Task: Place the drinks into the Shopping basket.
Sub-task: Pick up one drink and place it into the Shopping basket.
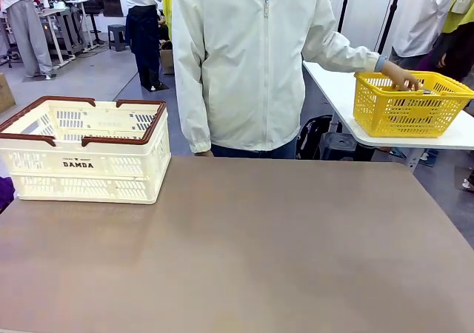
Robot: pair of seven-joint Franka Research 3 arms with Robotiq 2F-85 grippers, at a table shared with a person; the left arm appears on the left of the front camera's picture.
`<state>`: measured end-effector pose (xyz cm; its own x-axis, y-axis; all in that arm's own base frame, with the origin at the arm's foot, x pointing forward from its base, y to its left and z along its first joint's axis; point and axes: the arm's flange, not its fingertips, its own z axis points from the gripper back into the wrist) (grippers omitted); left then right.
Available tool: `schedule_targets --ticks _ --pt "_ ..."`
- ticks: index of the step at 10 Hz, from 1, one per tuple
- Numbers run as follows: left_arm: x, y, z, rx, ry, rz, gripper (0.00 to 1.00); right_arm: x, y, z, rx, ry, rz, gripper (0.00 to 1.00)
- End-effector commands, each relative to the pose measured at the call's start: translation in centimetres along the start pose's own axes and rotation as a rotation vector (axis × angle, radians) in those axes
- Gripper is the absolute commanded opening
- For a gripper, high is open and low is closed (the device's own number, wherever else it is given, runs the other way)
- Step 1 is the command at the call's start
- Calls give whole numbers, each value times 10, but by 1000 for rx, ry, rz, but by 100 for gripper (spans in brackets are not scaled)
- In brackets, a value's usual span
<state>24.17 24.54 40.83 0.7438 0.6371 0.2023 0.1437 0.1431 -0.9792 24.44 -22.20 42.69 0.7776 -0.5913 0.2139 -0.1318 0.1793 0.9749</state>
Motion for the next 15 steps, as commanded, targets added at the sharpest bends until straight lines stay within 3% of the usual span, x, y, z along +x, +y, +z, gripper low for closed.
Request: schedule_targets --ticks 1,15 --pt "-4 -6 3 -1 14 5 100 -1 4 8 -2 2 12 100" --pt "-4 -6 3 -1 14 5 100 -1 4 8 -2 2 12 100"
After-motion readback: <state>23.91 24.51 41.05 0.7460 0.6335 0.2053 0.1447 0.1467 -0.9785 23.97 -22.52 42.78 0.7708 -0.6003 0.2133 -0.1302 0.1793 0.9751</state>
